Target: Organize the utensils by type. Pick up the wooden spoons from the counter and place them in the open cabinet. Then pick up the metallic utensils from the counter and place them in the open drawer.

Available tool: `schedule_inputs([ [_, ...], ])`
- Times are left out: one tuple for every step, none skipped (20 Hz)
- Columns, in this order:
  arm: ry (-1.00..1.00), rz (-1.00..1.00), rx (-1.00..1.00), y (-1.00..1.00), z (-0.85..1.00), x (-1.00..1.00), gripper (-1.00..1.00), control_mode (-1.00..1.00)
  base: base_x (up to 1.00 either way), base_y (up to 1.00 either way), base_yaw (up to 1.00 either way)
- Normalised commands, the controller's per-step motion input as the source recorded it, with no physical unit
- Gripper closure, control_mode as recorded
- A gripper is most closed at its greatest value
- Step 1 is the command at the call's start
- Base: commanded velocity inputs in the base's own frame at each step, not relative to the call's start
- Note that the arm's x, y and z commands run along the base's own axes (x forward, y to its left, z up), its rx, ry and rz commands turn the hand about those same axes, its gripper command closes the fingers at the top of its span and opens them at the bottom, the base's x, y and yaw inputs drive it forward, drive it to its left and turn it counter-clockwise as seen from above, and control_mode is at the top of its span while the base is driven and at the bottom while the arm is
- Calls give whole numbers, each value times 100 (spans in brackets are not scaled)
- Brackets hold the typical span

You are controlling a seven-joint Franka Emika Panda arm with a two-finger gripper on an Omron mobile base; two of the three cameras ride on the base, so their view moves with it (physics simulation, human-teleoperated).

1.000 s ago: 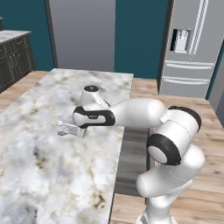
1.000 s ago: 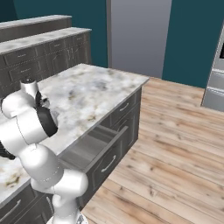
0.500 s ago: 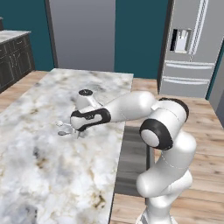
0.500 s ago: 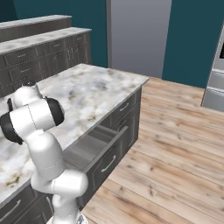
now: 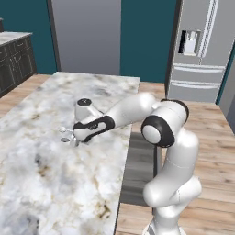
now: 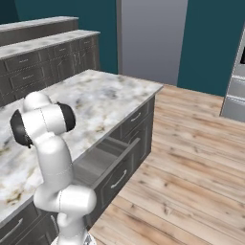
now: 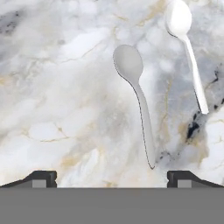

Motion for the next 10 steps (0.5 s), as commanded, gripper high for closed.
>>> schedule_inputs([
  [0,-5,0,1,-21,24,-100,-100,0,0,0],
  [0,-5,0,3,-24,24,-100,-100,0,0,0],
  [0,-4,0,4,-25,21,-100,-100,0,0,0],
  [0,-2,0,1,-25,21,-100,-100,0,0,0],
  [0,-2,0,1,-24,22,-100,-100,0,0,0],
  [0,-1,0,0,-22,22,-100,-100,0,0,0],
  [0,-1,0,2,-21,21,-100,-100,0,0,0],
  [0,-1,0,4,-21,16,-100,-100,0,0,0],
  [0,-1,0,6,-21,12,-100,-100,0,0,0],
  [0,-1,0,6,-20,10,-100,-100,0,0,0],
])
